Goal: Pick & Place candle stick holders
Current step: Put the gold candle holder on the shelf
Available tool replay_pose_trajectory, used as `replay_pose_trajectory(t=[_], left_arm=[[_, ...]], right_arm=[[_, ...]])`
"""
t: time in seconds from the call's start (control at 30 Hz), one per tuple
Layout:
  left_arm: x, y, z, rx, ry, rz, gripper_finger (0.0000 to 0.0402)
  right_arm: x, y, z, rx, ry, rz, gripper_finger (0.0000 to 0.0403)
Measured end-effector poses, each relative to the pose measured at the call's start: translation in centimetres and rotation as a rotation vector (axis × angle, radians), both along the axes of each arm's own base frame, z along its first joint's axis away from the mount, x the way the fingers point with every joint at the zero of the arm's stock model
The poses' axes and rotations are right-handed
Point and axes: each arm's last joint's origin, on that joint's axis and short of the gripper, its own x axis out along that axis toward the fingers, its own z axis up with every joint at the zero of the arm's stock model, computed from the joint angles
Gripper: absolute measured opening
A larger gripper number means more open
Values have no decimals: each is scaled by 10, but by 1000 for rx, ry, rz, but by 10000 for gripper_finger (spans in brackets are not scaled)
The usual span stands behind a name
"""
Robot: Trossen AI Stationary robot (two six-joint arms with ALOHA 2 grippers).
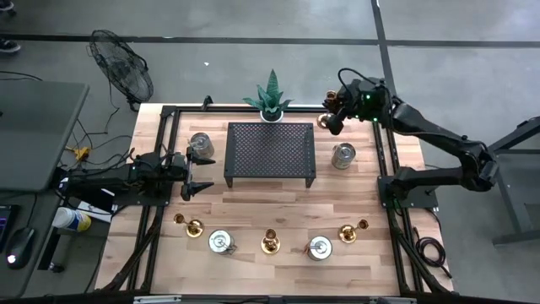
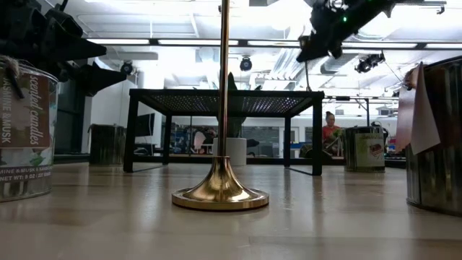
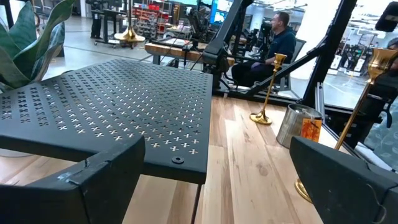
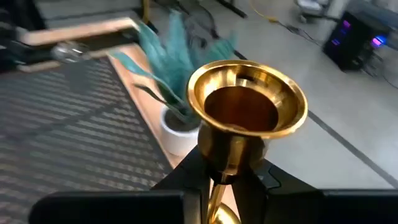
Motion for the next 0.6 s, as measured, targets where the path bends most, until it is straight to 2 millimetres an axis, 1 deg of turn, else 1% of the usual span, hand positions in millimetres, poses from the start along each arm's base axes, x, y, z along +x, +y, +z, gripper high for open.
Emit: replay_pose_trajectory(t=[0.1,0.2,0.27,0.33,0.47,0.6], left_arm=[[0,0,0,0,0,0,392],[0,0,0,0,0,0,392],[0,0,0,0,0,0,392],[0,0,0,0,0,0,392],[0,0,0,0,0,0,392],[0,0,0,0,0,0,392]], right_arm=[[4,-1,1,3,3,71,41],[11,-4,-4,32,11,120,29],[17,-5,-3,35,0,147,26],[23,-5,0,20,-21,169,28],[34,-5,3,2,-49,209,47],[46,-7,-4,23,-31,230,50]])
